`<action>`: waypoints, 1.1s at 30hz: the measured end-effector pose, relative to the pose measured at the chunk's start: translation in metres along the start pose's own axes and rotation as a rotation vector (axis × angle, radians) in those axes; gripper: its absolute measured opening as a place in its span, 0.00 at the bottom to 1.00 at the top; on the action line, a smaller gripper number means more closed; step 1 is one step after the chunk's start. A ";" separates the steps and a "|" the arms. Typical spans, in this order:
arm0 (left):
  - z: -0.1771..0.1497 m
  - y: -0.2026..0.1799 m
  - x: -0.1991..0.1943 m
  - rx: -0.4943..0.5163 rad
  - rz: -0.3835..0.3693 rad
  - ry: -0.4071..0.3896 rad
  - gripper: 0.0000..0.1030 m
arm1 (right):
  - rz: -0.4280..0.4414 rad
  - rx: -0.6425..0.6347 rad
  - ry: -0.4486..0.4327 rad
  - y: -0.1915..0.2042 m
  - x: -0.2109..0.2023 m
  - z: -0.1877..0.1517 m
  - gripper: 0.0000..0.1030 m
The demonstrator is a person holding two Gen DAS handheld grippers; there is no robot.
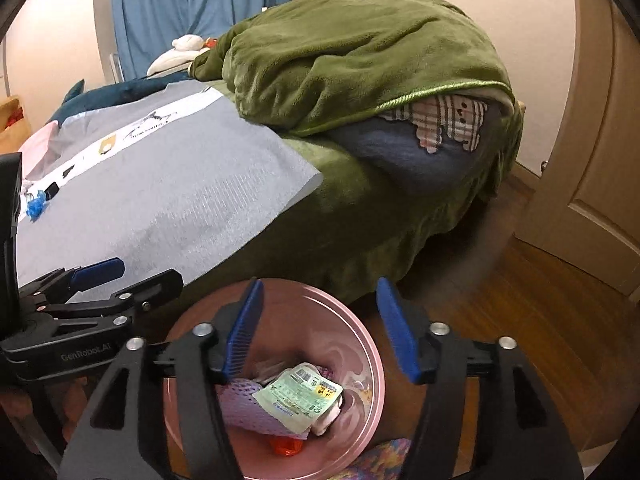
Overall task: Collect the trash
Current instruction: 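Open both tools over the pink basin to drop the packet and straws, then move both open tools back toward the blue bag and black hair tie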
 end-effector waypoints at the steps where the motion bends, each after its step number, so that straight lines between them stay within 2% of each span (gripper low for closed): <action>1: 0.002 -0.001 -0.001 -0.001 0.000 -0.003 0.85 | -0.004 -0.004 -0.008 0.001 -0.003 0.001 0.65; 5: 0.005 0.003 -0.014 -0.010 -0.002 -0.023 0.85 | -0.004 -0.022 -0.042 0.009 -0.013 0.007 0.76; 12: 0.022 0.021 -0.060 -0.008 0.033 -0.100 0.85 | 0.055 -0.044 -0.106 0.038 -0.044 0.026 0.86; 17: 0.036 0.059 -0.113 -0.048 0.100 -0.166 0.85 | 0.117 -0.070 -0.171 0.079 -0.073 0.047 0.94; 20: 0.041 0.084 -0.144 -0.082 0.139 -0.200 0.88 | 0.190 -0.065 -0.196 0.110 -0.091 0.061 0.95; 24: 0.045 0.128 -0.193 -0.120 0.276 -0.243 0.90 | 0.291 -0.090 -0.220 0.163 -0.110 0.080 0.95; 33: 0.041 0.240 -0.294 -0.212 0.480 -0.379 0.91 | 0.456 -0.187 -0.286 0.290 -0.132 0.114 0.95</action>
Point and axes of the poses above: each gripper's, at about its wrist camera, not at the fingertips, and x roughly the way its jaws point, y to its left, z to its top, the point moved 3 cm from there along x, roughly the way its jaws point, and after that the axes turned 3 degrees about -z, right-handed, at the moved point
